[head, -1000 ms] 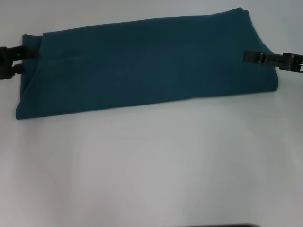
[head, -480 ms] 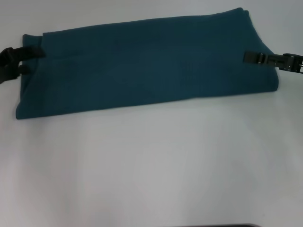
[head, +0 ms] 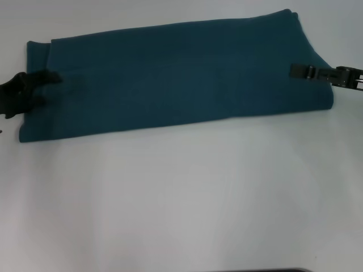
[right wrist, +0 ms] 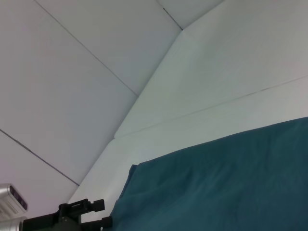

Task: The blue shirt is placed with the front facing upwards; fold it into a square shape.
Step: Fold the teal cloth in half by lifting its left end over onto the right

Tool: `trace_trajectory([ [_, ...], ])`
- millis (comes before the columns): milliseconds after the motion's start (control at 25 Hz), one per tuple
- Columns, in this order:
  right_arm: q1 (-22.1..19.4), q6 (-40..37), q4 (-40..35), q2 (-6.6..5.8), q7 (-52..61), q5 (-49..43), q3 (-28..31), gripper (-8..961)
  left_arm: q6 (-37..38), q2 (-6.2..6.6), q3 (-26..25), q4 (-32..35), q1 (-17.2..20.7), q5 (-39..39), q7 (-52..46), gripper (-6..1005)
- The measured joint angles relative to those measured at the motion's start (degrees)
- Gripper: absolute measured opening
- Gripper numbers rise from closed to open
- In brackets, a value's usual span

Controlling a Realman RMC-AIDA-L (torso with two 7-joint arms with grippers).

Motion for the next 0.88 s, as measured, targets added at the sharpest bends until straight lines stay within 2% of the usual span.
trace_trajectory([
  [200, -0.4, 0.0, 0.2, -0.03, 0.1, 0.0, 0.1, 869, -3.1, -0.47, 0.1, 0.2, 0.1, 0.2, 0.6, 794],
  [440, -0.1, -0.1, 0.6, -0.13, 0.0, 0.0, 0.2, 869, 0.0, -0.35, -0.4, -1.2, 0.0, -0.4, 0.3, 793],
  [600, 0.1, -0.1, 0.6, -0.24, 0.0, 0.0, 0.2, 869, 1.5, 0.84, -0.4, -3.2, -0.1, -0.2, -0.2, 793],
  [680, 0.2, -0.1, 0.6, -0.29, 0.0, 0.0, 0.1, 869, 1.3, 2.28, 0.5, -3.3, -0.4, 0.4, 0.2, 793],
  [760, 0.2, -0.1, 0.6, -0.29, 0.0, 0.0, 0.0, 869, 0.5, 3.16, 1.9, -3.4, -0.6, 1.2, 0.9, 793],
  [880, 0.2, 0.0, 0.6, -0.29, 0.0, 0.0, 0.0, 869, -2.2, 3.06, 3.0, -4.5, -0.7, 3.3, 1.0, 793],
])
